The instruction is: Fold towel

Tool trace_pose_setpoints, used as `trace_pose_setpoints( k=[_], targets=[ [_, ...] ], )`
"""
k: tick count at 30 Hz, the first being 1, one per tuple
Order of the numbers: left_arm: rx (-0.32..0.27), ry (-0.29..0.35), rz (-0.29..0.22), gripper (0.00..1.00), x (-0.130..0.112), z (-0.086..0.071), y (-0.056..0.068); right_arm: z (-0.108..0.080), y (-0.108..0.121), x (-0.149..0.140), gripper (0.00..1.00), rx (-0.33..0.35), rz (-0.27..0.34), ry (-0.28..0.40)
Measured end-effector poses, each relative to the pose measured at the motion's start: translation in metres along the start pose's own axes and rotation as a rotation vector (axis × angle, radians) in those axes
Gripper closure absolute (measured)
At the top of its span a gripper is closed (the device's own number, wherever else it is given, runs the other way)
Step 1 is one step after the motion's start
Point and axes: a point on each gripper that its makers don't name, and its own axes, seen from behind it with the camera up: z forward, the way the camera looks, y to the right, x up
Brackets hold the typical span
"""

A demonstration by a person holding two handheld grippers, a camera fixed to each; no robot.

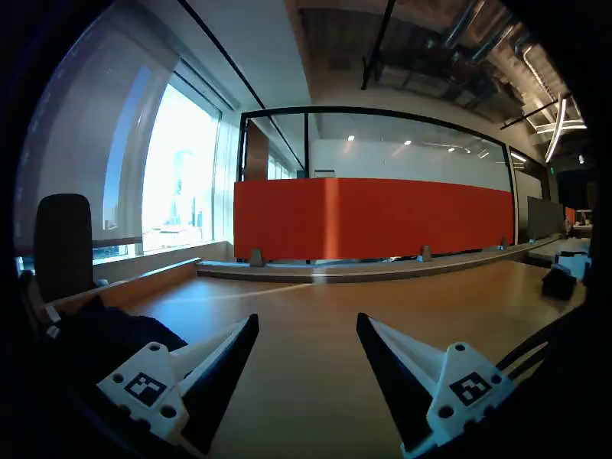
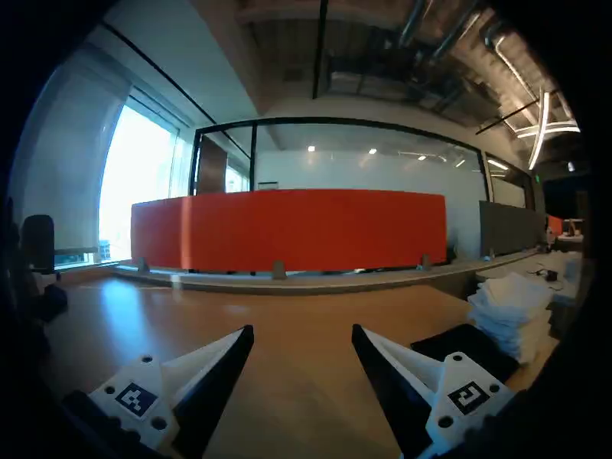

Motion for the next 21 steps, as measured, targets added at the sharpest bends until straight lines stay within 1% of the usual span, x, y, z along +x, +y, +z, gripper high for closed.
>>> trace_pose_setpoints(
  k=[3,21],
  targets=[
    [0.0,0.0,0.0,0.05,0.0,0.0002,0.0,0.0005,-0.0021,-0.0011,0.01,0.001,-0.01,-0.001],
    [0.0,0.0,0.0,0.05,0.0001,0.0001,0.0,0.0011,-0.0024,-0.0034,0.01,0.001,-0.01,-0.002]
  ],
)
